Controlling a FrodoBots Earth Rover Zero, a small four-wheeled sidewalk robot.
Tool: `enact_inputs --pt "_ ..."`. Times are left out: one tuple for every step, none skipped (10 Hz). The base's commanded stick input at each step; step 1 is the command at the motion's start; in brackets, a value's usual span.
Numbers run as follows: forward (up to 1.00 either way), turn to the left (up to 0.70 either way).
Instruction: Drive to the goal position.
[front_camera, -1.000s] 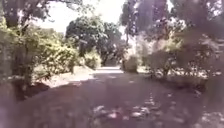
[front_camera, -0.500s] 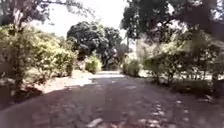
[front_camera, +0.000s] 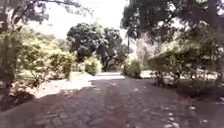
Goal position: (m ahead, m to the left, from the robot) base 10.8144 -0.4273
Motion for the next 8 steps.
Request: enact_inputs --pt "0.70 0.00" --pt "0.70 0.00" --pt "0.70 0.00" --pt "0.70 0.00" --pt "0.70 0.00" --pt "0.70 0.00" --pt "0.70 0.00" --pt "0.70 0.00"
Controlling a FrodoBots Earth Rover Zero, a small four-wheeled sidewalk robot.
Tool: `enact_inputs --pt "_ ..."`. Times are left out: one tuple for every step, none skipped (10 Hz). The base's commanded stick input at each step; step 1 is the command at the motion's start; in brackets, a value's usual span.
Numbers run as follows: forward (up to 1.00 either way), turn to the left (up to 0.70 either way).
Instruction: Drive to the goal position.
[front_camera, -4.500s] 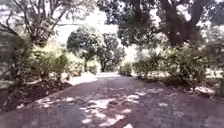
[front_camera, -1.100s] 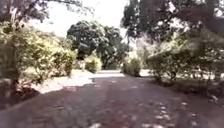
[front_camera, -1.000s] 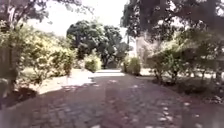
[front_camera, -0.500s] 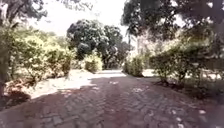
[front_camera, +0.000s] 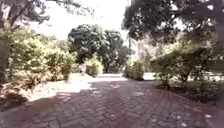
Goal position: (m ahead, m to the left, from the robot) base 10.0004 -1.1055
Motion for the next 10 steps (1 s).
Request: enact_inputs --pt "0.70 0.00" --pt "0.70 0.00" --pt "0.70 0.00" --pt "0.70 0.00" --pt "0.70 0.00" --pt "0.70 0.00" --pt "0.70 0.00" --pt "0.70 0.00" --pt "0.70 0.00" --pt "0.70 0.00"
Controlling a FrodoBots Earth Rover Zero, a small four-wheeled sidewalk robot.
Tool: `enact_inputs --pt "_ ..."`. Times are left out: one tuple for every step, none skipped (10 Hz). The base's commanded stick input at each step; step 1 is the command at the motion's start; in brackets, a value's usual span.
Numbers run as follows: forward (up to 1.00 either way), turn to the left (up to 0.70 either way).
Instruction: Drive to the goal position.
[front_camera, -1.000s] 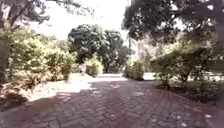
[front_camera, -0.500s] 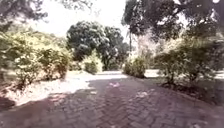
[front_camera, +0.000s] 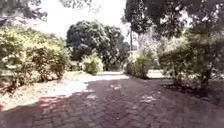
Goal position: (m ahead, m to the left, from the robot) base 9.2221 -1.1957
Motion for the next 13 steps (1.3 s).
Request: enact_inputs --pt "0.70 0.00" --pt "0.70 0.00" --pt "0.70 0.00" --pt "0.70 0.00" --pt "0.70 0.00" --pt "0.70 0.00" --pt "0.70 0.00" --pt "0.70 0.00" --pt "0.70 0.00" --pt "0.70 0.00" --pt "0.70 0.00" --pt "0.70 0.00" --pt "0.70 0.00"
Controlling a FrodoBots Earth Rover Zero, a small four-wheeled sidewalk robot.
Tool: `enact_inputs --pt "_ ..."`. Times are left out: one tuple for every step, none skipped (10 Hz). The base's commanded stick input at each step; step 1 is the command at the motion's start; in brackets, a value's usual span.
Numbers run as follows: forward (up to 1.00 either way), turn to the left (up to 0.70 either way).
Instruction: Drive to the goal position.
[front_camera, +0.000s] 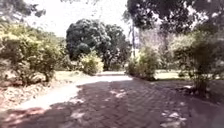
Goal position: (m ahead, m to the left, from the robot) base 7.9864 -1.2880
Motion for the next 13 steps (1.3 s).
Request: enact_inputs --pt "0.70 0.00" --pt "0.70 0.00" --pt "0.70 0.00" --pt "0.70 0.00" --pt "0.70 0.00" --pt "0.70 0.00" --pt "0.70 0.00" --pt "0.70 0.00" --pt "0.70 0.00" --pt "0.70 0.00" --pt "0.70 0.00" --pt "0.70 0.00" --pt "0.70 0.00"
